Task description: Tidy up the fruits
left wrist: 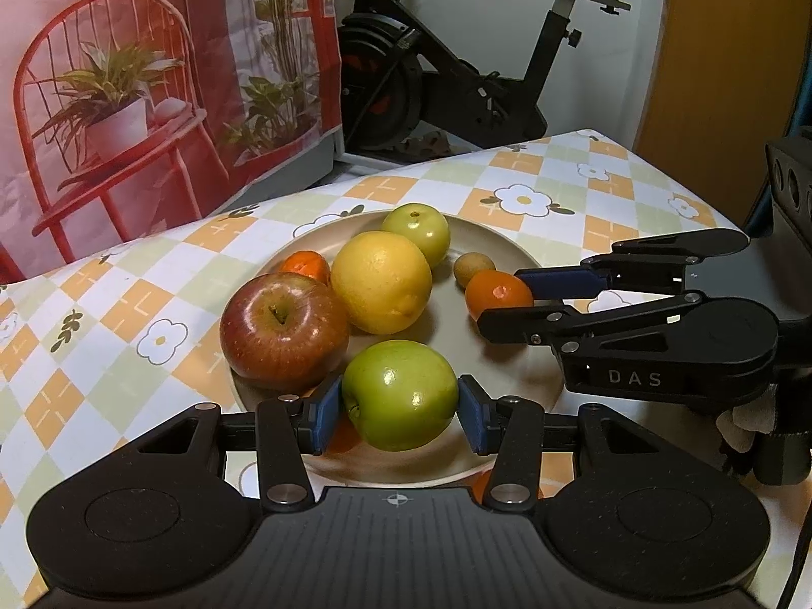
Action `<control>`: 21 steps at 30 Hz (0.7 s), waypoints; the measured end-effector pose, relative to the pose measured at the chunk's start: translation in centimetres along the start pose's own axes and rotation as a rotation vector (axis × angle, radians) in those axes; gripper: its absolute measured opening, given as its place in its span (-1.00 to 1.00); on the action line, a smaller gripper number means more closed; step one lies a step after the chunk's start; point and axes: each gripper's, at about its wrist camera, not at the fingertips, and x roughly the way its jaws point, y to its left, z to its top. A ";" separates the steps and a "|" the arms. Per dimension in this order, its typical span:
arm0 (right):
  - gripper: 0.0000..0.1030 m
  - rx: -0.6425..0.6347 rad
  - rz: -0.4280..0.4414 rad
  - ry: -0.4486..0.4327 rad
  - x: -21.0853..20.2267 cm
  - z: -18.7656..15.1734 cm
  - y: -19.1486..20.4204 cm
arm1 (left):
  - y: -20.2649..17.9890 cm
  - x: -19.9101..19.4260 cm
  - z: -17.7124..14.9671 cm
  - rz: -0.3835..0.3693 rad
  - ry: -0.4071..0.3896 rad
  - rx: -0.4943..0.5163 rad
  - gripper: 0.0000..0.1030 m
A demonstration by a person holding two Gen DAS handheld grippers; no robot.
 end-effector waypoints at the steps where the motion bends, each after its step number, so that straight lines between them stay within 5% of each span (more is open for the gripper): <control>1: -0.40 -0.015 -0.006 -0.001 -0.1 0.0 0.2 | 0.0 0.0 0.0 0.002 0.001 0.004 -0.02; 21: -0.32 0.073 -0.015 -0.062 -3.7 -1.8 1.1 | 0.4 -1.5 -0.7 -0.016 -0.016 -0.052 0.01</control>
